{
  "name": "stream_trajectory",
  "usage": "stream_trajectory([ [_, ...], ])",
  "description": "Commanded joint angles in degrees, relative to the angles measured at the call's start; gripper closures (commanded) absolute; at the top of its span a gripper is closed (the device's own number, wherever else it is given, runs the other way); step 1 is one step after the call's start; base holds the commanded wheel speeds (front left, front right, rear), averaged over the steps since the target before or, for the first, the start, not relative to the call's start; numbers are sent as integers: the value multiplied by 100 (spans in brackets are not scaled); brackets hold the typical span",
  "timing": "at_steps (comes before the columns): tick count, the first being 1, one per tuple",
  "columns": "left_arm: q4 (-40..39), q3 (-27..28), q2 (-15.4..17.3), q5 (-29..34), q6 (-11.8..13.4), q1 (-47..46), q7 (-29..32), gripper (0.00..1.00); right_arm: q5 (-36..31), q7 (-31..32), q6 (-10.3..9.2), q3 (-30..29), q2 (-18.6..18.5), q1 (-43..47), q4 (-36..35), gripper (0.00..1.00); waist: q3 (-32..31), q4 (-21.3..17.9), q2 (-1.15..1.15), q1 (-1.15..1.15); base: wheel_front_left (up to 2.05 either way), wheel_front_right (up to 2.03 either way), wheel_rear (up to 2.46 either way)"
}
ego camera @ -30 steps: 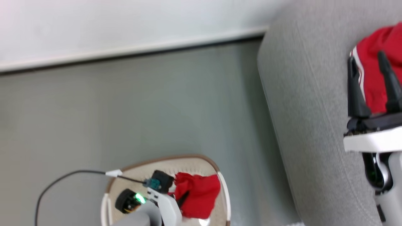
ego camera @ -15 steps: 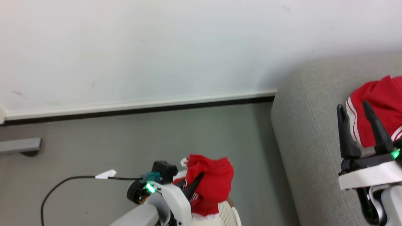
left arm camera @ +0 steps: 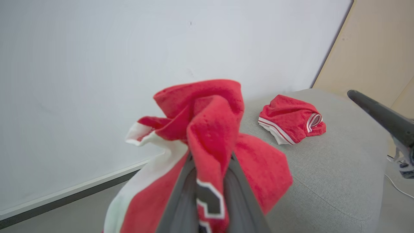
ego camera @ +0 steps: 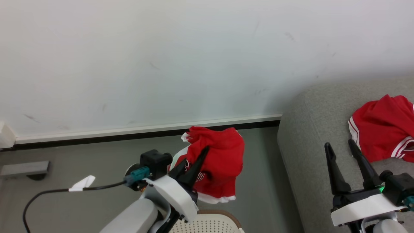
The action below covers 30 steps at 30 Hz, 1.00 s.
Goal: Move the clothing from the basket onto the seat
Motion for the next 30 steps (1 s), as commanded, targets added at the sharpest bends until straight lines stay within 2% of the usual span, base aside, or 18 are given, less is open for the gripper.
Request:
stream_trajectory([
  [1,-128,105,59,152,35,150,-3,100,40,7,16,58,24,110,18,0,-20,-22,0,1,0,0,0],
  [7,-354,345,81,330,1,308,-3,100,66,7,16,252,33,169,26,0,-13,-67,0,1,0,0,0],
  [12,-302,423,14,422,-70,345,-3,100,60,7,16,669,-25,125,20,0,12,-68,0,1,0,0,0],
  [16,-214,434,-42,482,-133,320,-3,100,-16,7,16,1201,7,65,66,0,17,-45,0,1,0,0,0],
  [23,-120,296,-233,555,-258,209,-4,100,97,6,16,2481,107,-119,429,0,27,72,0,1,0,0,0],
  [30,-19,85,-437,561,-365,77,-4,100,205,6,16,3062,319,-451,911,0,54,258,0,1,0,0,0],
])
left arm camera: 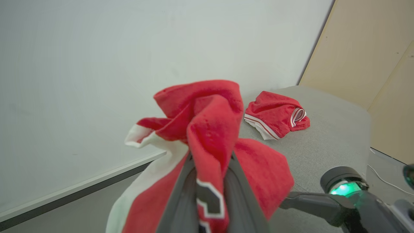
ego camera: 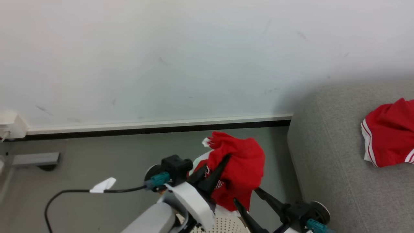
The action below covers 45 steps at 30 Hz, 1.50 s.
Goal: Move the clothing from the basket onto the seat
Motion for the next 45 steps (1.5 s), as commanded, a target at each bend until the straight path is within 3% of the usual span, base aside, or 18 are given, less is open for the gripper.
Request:
stream_trajectory([
  [1,12,-68,-65,-25,-36,-57,-4,100,24,5,16,89,35,-120,199,0,4,78,0,0,0,0,0],
  [13,8,-607,-335,-223,-113,-230,20,100,-131,5,16,247,269,-651,1255,0,39,610,0,0,0,0,0],
  [25,-4,-1129,-386,-585,-123,-415,28,100,-67,5,16,355,373,-958,1436,0,134,933,0,0,0,0,0],
  [26,9,-1152,-376,-598,-123,-430,24,100,-66,5,16,343,374,-956,1423,9,141,945,0,0,0,0,0],
  [27,26,-1168,-364,-622,-123,-442,21,100,-68,5,16,333,374,-947,1408,25,143,954,0,0,0,0,0],
  [28,38,-1177,-354,-645,-123,-455,17,100,-66,5,16,332,372,-933,1390,97,147,960,0,0,0,0,0],
  [44,445,-849,-196,-683,-85,-376,-3,100,95,4,16,234,150,-714,918,100,190,712,0,0,0,0,0],
  [45,458,-824,-192,-678,-87,-369,-3,83,80,4,16,201,135,-708,873,100,195,685,0,0,0,0,0],
])
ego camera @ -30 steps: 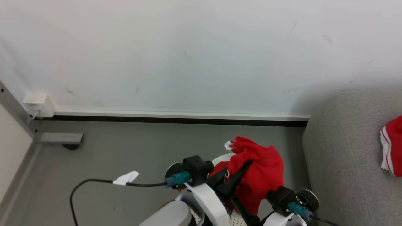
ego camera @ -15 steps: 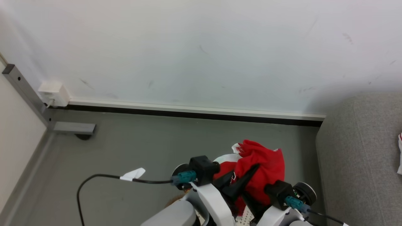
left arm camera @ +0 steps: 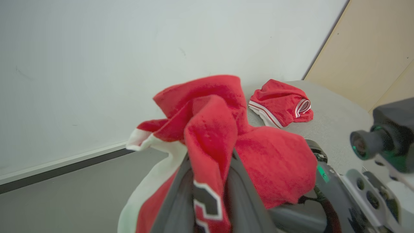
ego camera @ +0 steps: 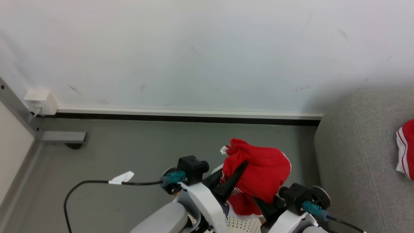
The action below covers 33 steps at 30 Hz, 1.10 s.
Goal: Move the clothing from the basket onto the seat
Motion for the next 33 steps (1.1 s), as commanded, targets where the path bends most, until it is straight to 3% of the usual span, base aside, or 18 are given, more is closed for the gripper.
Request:
stream_trajectory([
  [1,15,69,31,34,15,70,-9,61,3,2,16,-53,-49,68,-79,100,2,-52,-1,0,0,0,0],
  [2,6,102,19,43,21,88,-9,26,-1,2,16,-84,-61,72,-122,100,-4,-71,-1,0,0,0,0],
  [3,3,118,10,57,27,109,-10,0,-10,2,16,-118,-64,89,-171,100,-13,-92,-1,0,0,0,0],
  [16,-158,297,-38,322,29,288,-7,0,-211,2,16,-1132,-441,416,-586,100,-132,-433,-1,0,0,0,0],
  [33,-514,439,119,1002,-3,520,-8,0,-593,3,17,-2773,-791,659,-1463,100,25,-1698,-1,0,0,0,0],
])
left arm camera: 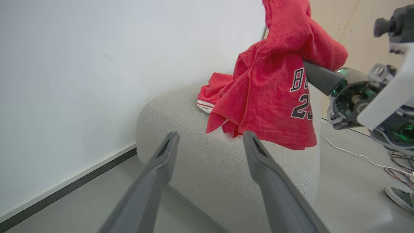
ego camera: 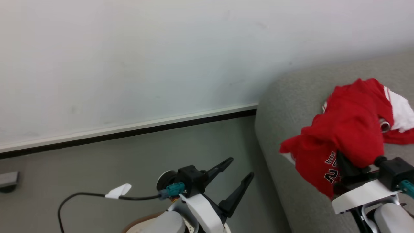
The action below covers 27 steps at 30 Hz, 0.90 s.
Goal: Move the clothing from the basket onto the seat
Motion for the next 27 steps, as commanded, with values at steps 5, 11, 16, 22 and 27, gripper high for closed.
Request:
stream_trajectory([
  [5,-29,47,75,348,-16,57,-1,0,-125,3,17,-480,-81,156,-385,100,141,-597,0,0,0,0,0],
  [11,-45,185,60,539,-12,152,-1,0,-109,3,17,-777,-76,299,-632,100,211,-965,0,0,0,0,0],
  [16,-44,276,38,724,-27,215,-2,0,-83,3,17,-895,-21,354,-735,100,316,-1143,0,0,0,0,0],
  [22,-62,358,0,847,-30,207,-2,0,-50,3,17,-964,-21,294,-852,100,418,-1182,0,0,0,0,0],
  [27,-89,369,-10,928,-34,59,-2,0,9,3,17,-1126,-144,0,-972,100,658,-1115,0,0,0,0,0],
])
